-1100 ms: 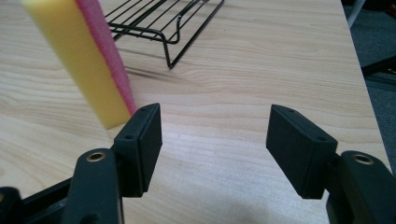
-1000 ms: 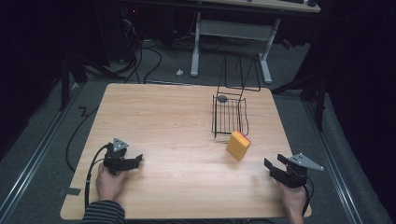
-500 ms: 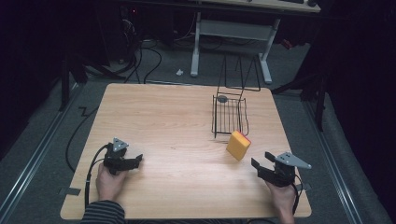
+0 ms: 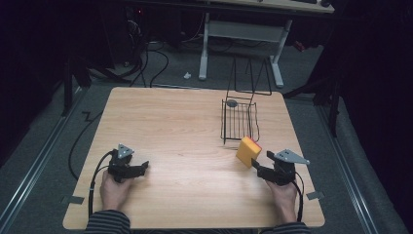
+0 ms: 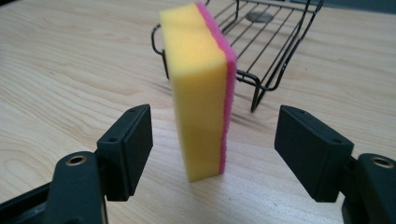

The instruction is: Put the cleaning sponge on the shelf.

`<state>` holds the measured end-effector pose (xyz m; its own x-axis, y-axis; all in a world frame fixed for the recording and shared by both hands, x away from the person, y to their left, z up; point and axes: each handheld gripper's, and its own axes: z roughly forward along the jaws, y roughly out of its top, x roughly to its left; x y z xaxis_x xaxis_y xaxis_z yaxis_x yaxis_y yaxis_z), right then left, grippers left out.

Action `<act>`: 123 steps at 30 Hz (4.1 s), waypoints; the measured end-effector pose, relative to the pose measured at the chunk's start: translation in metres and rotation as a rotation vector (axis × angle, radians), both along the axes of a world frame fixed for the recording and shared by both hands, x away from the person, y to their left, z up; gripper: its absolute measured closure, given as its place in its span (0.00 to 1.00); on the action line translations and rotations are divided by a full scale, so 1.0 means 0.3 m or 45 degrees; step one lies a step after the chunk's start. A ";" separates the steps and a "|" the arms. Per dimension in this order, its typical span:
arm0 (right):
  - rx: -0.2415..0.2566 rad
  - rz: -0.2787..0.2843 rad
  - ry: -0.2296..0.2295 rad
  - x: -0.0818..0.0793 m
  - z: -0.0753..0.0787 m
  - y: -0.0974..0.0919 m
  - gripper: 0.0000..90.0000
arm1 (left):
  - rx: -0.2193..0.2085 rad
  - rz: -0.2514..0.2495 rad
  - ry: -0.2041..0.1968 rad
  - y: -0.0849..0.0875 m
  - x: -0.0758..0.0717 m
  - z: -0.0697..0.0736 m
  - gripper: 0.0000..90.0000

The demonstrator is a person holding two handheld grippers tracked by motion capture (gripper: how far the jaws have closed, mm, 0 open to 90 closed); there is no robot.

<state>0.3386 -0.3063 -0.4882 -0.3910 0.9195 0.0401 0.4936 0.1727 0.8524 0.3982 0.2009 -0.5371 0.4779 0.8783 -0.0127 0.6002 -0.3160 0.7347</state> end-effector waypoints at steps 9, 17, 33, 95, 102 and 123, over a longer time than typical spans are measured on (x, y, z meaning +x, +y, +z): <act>-0.024 0.046 0.067 0.054 -0.032 0.015 0.31 | 0.002 -0.001 0.000 0.000 0.000 0.000 0.22; -0.045 0.076 0.088 0.086 -0.047 0.034 0.32 | 0.002 0.000 0.000 0.000 0.000 0.000 0.22; -0.033 0.110 0.083 0.132 -0.084 0.067 0.49 | 0.001 -0.001 0.000 0.000 0.000 0.000 0.22; 0.046 0.150 -0.046 0.113 0.128 0.045 0.69 | 0.000 0.002 -0.001 0.000 0.001 0.000 0.23; 0.034 0.106 -0.049 0.164 0.149 0.050 0.69 | -0.002 0.002 -0.001 0.000 0.001 0.000 0.23; 0.012 -0.019 -0.049 0.332 0.149 0.075 0.69 | -0.002 0.006 -0.001 0.000 0.002 0.000 0.23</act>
<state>0.4382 -0.2838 -0.4435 -0.3789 0.9248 0.0340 0.4630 0.1576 0.8722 0.3988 0.2010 -0.5372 0.4737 0.8806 -0.0137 0.6012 -0.3120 0.7357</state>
